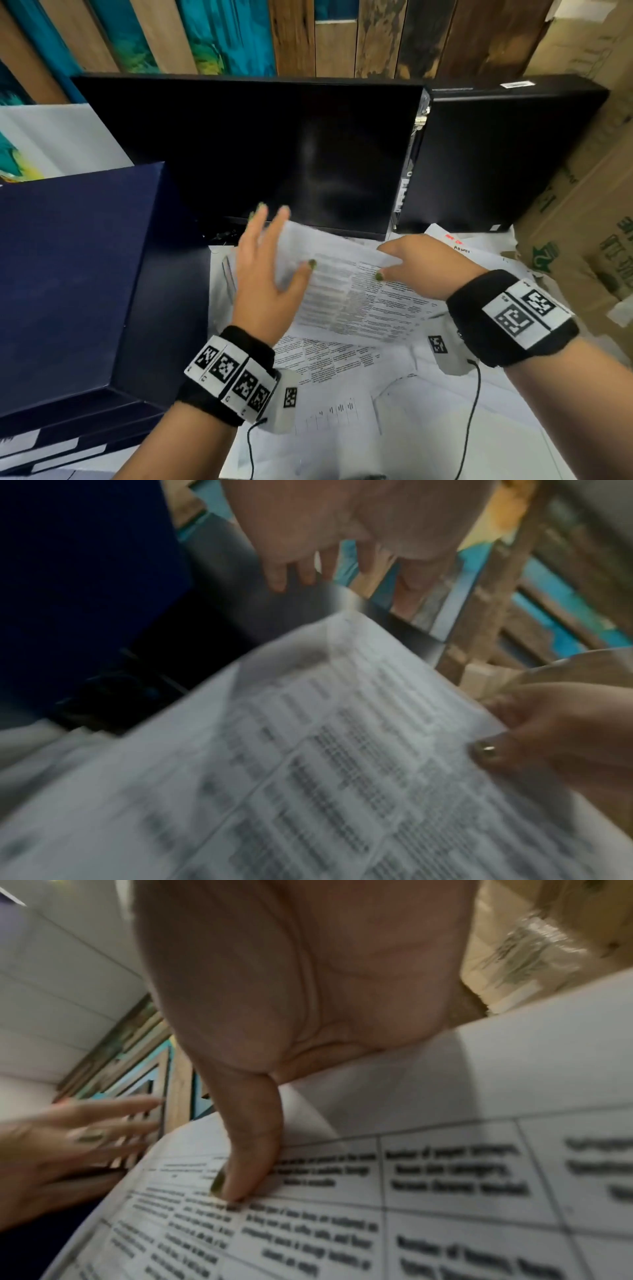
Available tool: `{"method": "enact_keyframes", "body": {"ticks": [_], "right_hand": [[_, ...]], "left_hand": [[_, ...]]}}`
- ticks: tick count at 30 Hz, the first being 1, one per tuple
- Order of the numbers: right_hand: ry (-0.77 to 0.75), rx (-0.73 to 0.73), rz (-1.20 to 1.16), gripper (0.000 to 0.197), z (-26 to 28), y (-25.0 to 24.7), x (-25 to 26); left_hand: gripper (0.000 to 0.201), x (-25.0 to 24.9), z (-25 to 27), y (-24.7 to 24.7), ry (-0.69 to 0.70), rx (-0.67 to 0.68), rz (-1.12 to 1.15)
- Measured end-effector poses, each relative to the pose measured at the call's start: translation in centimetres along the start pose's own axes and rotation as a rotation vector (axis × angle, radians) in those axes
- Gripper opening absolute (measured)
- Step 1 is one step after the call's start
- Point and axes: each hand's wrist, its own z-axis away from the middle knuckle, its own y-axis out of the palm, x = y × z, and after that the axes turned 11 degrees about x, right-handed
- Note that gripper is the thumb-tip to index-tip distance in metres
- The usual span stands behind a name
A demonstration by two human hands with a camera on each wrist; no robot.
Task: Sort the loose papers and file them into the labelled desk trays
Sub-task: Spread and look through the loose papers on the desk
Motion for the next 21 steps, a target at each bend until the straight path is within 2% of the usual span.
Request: {"method": "enact_keyframes", "body": {"ticks": [3,5,6,8,10,13,18,21], "right_hand": [[-0.091,0.028,0.071,0.018,-0.1,0.3,1.4],[-0.127,0.025,0.077,0.012,0.1,0.2,1.9],[-0.134,0.021,0.069,0.012,0.3,-0.1,1.9],[-0.122,0.024,0.061,0.013,0.6,-0.7,1.2],[-0.077,0.009,0.047,0.012,0.8,-1.2,-0.3],[-0.001,-0.063,-0.123,0.015,0.7,-1.6,-2.9],[-0.024,-0.030,-0.412,0.019,-0.6,0.4,-5.4],[0.001,0.021,-0.426,0.023,-1.3,2.8,-6.3]], "left_hand": [[0.049,-1.2,-1.0,0.1,0.223,0.107,-0.335],[0.030,-1.5,-1.6,0.5,0.231,0.196,-0.460],[0.020,-1.6,-1.7,0.4,0.174,0.244,-0.443],[0.013,-1.2,-1.6,0.0,-0.005,0.322,-0.326],[0.011,-0.5,-1.4,-0.8,-0.127,0.307,-0.269],[0.008,0.6,-1.0,-2.0,-0.292,0.262,-0.137],[0.011,3.0,-0.1,-1.8,-0.442,0.288,0.030],[0.010,4.5,0.7,-0.8,-0.528,0.278,0.087]]}}
